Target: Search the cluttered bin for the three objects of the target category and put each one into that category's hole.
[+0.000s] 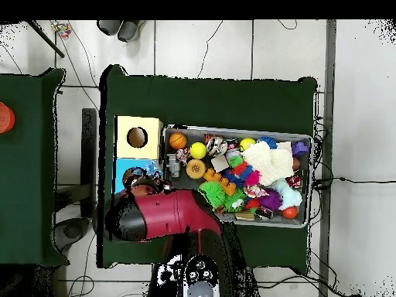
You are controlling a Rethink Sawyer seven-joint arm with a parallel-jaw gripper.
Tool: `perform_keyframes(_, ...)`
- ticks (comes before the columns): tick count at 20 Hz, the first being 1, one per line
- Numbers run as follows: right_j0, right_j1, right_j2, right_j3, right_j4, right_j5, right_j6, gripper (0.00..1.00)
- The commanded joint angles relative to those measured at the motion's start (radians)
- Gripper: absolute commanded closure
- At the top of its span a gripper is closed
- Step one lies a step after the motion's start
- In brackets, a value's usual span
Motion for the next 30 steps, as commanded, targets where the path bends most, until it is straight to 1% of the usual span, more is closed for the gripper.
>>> perform_keyframes(1,0.055,0.072,-0.060,-0.076,0.039,0.089,0.197,1.00)
perform_keyframes(4,0.069,0.087,-0.073,-0.080,0.045,0.068,0.197,1.00)
perform_keyframes(8,0.078,0.085,-0.079,-0.056,0.051,0.035,0.190,1.00)
perform_keyframes(13,0.083,0.076,-0.083,0.004,0.043,-0.027,0.185,1.00)
perform_keyframes(17,0.078,0.075,-0.083,0.023,0.036,-0.058,0.179,1.00)
perform_keyframes(19,0.086,0.074,-0.088,0.063,0.027,-0.098,0.187,1.00)
perform_keyframes(22,0.090,0.074,-0.097,0.077,0.020,-0.115,0.184,1.00)
perform_keyframes(24,0.107,0.070,-0.113,0.094,0.017,-0.131,0.191,1.00)
perform_keyframes(26,0.120,0.067,-0.120,0.095,0.022,-0.130,0.191,1.00)
perform_keyframes(30,0.130,0.040,-0.088,0.125,0.051,-0.125,0.188,1.00)
